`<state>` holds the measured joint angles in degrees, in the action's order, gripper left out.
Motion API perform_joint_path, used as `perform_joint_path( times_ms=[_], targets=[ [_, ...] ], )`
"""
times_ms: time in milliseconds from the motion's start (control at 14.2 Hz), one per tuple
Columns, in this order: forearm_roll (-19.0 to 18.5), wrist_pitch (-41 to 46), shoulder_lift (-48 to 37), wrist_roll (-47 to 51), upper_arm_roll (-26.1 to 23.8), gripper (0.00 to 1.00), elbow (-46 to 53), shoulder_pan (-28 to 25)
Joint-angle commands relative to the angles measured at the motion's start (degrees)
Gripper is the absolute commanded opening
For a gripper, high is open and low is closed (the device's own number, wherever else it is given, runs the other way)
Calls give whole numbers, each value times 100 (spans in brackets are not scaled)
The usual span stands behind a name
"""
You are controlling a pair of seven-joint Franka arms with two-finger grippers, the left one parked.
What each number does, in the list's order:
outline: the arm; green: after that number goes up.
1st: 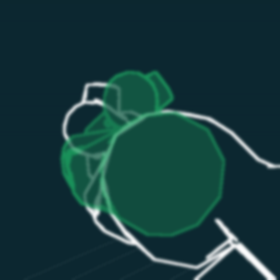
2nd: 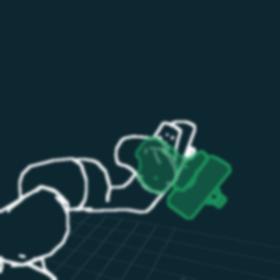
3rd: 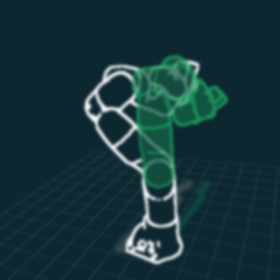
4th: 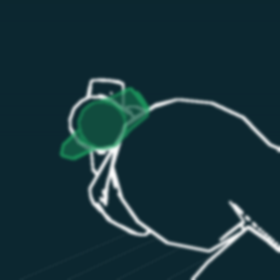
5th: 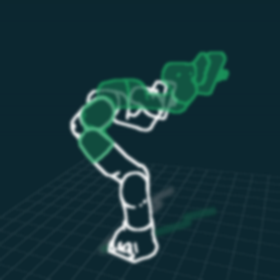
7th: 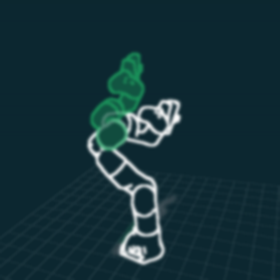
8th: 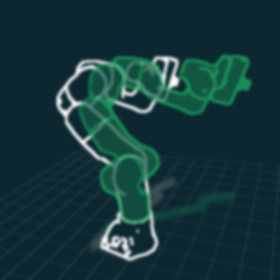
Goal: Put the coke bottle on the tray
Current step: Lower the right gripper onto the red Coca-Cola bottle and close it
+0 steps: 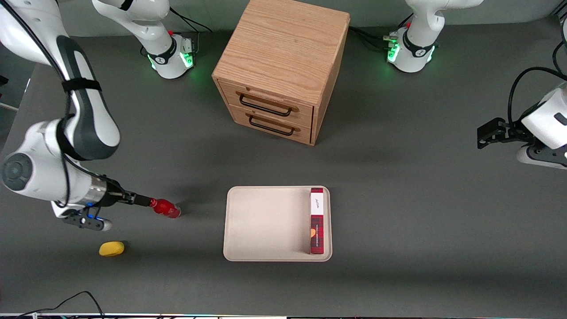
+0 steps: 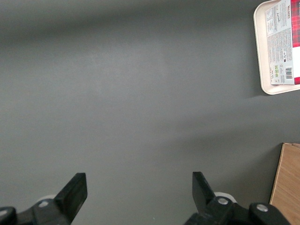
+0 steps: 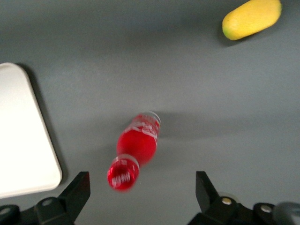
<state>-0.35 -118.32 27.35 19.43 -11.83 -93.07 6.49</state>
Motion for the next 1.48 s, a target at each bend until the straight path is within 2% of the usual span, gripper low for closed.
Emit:
perform_joint_path(
  times_ms=[0, 211, 282, 493, 563, 634, 704, 986, 1338, 1408],
  targets=[
    [-307, -393, 288, 587, -30, 100, 26, -131],
    [-387, -657, 341, 781, -100, 100, -202, -140],
    [-396, -666, 324, 782, -101, 82, -263, -140],
    [-404, -631, 158, 773, -118, 57, -457, -140],
    [-457, -623, 105, 764, -118, 44, -510, -140],
    [-570, -596, 60, 764, -153, 26, -536, -140],
    [-650, -570, 51, 738, -266, 0, -545, -114],
    [-931, -194, -106, 659, -285, 0, -353, -122],
    [-826, 1923, -151, 509, -706, 0, 1604, -105],
    [-704, 2257, -99, 509, -768, 0, 2017, -105]
  ],
)
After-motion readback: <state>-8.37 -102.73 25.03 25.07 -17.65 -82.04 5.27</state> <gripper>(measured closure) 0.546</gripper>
